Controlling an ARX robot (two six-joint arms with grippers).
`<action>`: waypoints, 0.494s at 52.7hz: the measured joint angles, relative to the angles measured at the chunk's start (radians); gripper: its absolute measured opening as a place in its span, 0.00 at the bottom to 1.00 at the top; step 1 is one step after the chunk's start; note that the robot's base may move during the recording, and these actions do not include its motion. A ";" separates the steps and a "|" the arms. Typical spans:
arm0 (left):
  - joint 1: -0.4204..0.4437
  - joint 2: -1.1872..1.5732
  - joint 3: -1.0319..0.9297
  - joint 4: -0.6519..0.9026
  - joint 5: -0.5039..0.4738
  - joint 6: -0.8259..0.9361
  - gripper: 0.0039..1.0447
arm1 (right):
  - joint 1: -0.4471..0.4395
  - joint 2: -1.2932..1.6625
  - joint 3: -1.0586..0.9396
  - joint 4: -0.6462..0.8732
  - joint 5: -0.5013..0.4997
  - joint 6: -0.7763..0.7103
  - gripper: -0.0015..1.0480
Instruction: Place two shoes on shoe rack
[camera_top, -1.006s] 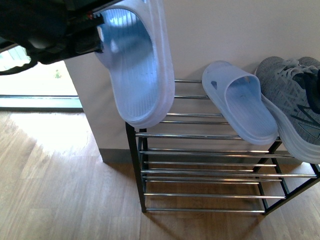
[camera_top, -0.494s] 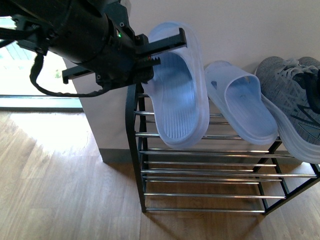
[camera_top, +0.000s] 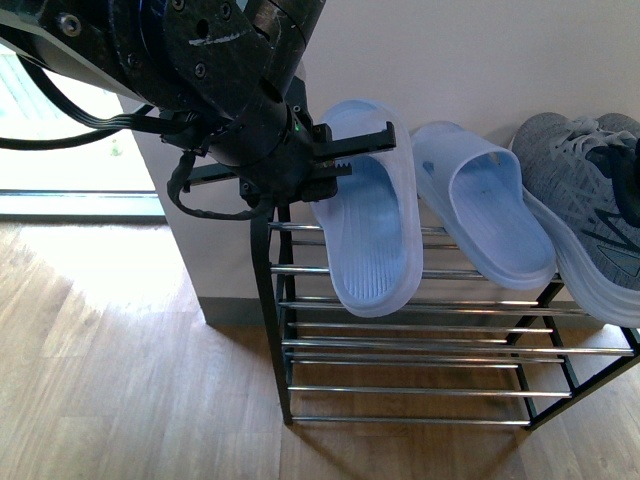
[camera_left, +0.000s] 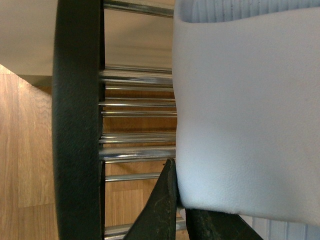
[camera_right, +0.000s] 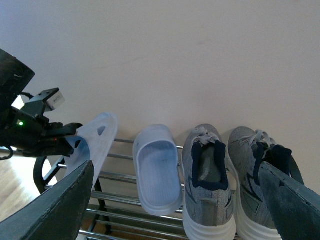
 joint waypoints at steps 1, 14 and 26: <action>0.000 0.005 0.008 0.000 0.000 0.003 0.02 | 0.000 0.000 0.000 0.000 0.000 0.000 0.91; 0.003 0.038 0.056 -0.041 -0.035 0.003 0.21 | 0.000 0.000 0.000 0.000 0.000 0.000 0.91; 0.009 0.038 0.066 -0.065 -0.033 -0.009 0.55 | 0.000 0.000 0.000 0.000 0.000 0.000 0.91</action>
